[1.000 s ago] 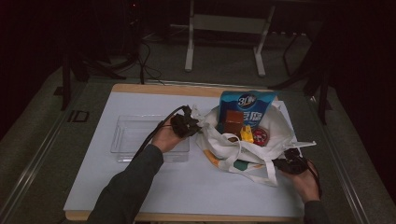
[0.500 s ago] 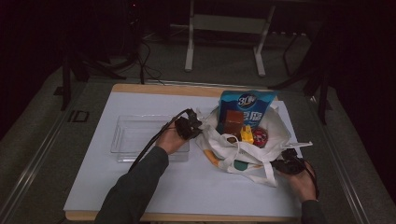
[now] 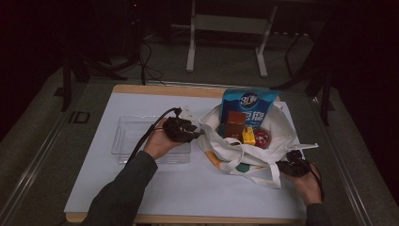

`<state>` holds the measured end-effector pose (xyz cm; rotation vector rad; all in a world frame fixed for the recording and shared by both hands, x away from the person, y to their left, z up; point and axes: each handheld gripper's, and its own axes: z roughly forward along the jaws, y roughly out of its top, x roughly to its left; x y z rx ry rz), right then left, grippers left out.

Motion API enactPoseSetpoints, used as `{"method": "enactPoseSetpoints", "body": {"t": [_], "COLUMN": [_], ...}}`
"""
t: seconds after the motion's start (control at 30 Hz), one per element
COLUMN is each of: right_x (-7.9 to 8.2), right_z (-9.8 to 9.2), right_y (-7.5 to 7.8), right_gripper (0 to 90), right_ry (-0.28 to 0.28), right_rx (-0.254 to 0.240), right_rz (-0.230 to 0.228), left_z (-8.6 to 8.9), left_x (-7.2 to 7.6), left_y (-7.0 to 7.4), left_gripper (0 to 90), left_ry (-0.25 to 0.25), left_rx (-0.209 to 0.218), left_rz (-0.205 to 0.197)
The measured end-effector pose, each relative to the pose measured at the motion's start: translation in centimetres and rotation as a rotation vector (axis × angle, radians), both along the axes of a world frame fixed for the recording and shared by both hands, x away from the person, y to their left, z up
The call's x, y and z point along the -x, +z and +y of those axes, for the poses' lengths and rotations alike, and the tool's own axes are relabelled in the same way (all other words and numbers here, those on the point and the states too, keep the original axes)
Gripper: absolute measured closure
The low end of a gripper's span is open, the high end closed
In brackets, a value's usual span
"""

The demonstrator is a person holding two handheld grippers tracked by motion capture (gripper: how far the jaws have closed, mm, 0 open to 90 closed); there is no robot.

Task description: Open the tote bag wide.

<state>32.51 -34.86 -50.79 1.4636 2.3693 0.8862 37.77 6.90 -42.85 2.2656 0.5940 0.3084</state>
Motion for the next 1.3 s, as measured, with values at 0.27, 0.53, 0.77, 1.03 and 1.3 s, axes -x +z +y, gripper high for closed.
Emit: {"method": "enactPoseSetpoints", "body": {"t": [0.27, 0.53, 0.77, 1.03, 1.3], "right_x": [-0.1, 0.0, 0.1, 0.2, 0.2], "right_z": [0.1, 0.1, -0.2, -0.2, -0.2], "right_y": [0.0, 0.1, 0.2, 0.4, 0.3], "right_gripper": [89.5, 89.5, 89.4, 89.4, 89.4], "right_ry": [0.001, 0.001, 0.005, 0.002, 0.0], "right_rx": [0.006, 0.002, -0.002, -0.003, -0.008], "right_rz": [0.005, 0.002, -0.002, -0.006, -0.007], "left_z": [-1.1, -4.2, -6.2, -7.6, -6.1], "left_x": [2.1, 2.3, 1.9, 2.8, 3.5], "left_y": [2.6, 3.3, 0.8, -2.0, 0.8], "left_gripper": [67.8, 69.7, 73.7, 75.6, 74.4], "left_ry": [-0.084, -0.111, -0.075, -0.058, -0.066], "left_rx": [0.086, 0.124, 0.057, -0.032, 0.117], "left_rz": [-0.057, -0.075, -0.029, -0.037, -0.116]}}
